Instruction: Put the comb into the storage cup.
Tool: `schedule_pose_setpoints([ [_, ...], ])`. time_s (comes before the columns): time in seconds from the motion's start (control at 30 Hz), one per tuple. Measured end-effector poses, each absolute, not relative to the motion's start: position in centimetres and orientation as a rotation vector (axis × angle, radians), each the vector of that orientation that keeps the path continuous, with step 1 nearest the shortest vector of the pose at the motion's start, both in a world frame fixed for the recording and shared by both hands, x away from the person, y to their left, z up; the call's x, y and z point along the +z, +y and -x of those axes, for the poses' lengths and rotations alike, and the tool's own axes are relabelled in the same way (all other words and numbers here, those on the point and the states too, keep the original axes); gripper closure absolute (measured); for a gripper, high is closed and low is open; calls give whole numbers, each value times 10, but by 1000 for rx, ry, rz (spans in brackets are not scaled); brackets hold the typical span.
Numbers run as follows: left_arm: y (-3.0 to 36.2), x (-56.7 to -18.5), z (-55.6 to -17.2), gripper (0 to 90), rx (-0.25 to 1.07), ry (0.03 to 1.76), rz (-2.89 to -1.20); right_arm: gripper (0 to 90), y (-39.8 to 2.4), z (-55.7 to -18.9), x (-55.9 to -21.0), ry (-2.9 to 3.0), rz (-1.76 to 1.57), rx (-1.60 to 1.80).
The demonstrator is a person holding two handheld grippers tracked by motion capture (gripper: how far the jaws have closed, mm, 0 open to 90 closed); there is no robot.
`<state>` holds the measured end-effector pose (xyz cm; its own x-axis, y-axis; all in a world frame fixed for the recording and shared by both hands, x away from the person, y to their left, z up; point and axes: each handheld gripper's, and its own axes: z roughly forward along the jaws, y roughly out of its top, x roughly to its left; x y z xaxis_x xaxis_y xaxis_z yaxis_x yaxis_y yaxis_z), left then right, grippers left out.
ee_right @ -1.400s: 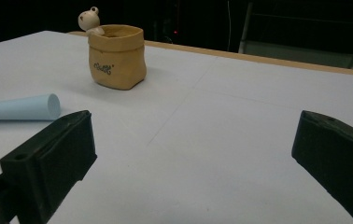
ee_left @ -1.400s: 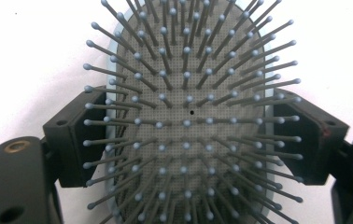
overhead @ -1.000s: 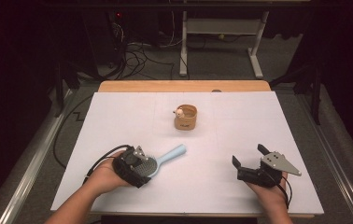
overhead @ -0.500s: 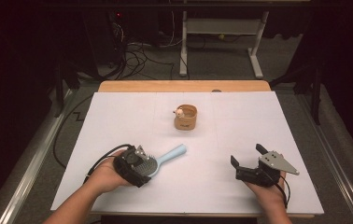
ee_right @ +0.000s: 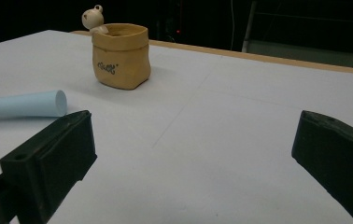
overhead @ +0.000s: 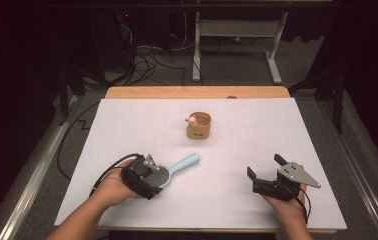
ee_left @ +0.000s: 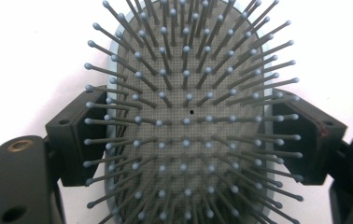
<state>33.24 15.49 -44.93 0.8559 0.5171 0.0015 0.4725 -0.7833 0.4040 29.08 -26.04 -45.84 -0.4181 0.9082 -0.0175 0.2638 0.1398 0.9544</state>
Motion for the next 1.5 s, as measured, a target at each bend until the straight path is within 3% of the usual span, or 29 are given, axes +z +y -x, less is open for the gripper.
schedule_pose_setpoints([
  [0.57,148,-436,-329,203,148,655,-2608,2,-250,-313,-452,1821,-1124,1271],
  [1.13,143,-419,-332,203,176,640,-2598,9,-208,-341,-442,1889,-990,1214],
  [1.5,134,-416,-335,203,159,622,-2598,7,-221,-337,-451,1918,-991,1132],
])
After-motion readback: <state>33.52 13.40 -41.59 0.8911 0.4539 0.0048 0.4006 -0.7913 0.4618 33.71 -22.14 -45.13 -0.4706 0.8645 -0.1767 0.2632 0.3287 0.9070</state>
